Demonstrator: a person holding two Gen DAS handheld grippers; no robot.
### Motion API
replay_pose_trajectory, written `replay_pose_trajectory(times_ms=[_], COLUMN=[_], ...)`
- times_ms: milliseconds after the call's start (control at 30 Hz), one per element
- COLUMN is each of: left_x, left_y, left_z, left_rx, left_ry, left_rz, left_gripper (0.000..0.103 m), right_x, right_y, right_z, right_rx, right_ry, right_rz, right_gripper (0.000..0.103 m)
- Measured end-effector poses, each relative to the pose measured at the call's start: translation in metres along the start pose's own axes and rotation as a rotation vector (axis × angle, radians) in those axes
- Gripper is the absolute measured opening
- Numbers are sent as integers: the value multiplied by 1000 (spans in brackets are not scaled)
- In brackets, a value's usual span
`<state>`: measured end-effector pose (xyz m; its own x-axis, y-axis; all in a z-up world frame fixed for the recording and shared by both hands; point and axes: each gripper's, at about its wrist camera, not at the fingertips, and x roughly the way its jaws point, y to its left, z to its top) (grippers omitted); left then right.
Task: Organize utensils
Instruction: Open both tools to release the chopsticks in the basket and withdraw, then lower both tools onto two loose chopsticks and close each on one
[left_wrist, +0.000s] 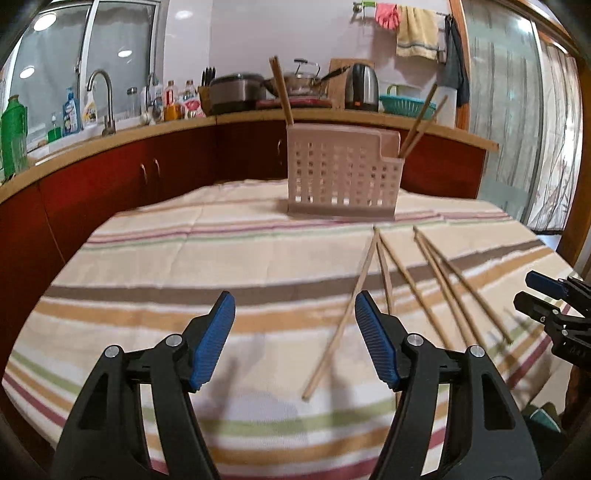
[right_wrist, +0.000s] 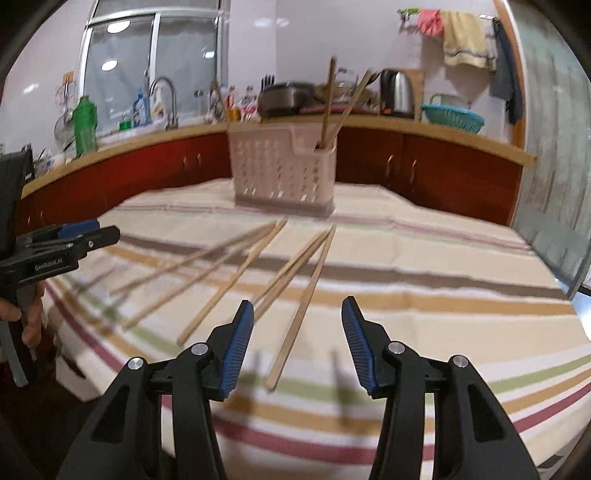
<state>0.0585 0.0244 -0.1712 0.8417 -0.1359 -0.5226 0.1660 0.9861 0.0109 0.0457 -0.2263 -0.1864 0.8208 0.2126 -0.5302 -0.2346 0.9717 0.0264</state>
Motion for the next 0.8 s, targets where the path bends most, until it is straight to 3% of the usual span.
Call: replay_pose_trajectory(times_ms=[233, 400, 667, 733, 800], left_x=[8, 15, 27, 27, 27], left_y=[-1, -4, -9, -13, -17], left_z=[-15, -21, -33, -33, -33], left_rx=[6, 15, 11, 18, 32], left_ry=[66, 117, 190, 189, 189], left_rz=[-3, -15, -76, -101, -118], left_gripper=[64, 57, 39, 24, 20], right_x=[16, 13, 8, 7, 7], right_y=[-1, -11, -29, -33, -34], right_z=[-21, -26, -28, -29, -29], right_rx=[1, 27, 69, 82, 85], right_ry=[114, 122, 120, 118, 118], right_rz=[23, 13, -25, -33, -35], right_gripper=[31, 22, 18, 17, 17])
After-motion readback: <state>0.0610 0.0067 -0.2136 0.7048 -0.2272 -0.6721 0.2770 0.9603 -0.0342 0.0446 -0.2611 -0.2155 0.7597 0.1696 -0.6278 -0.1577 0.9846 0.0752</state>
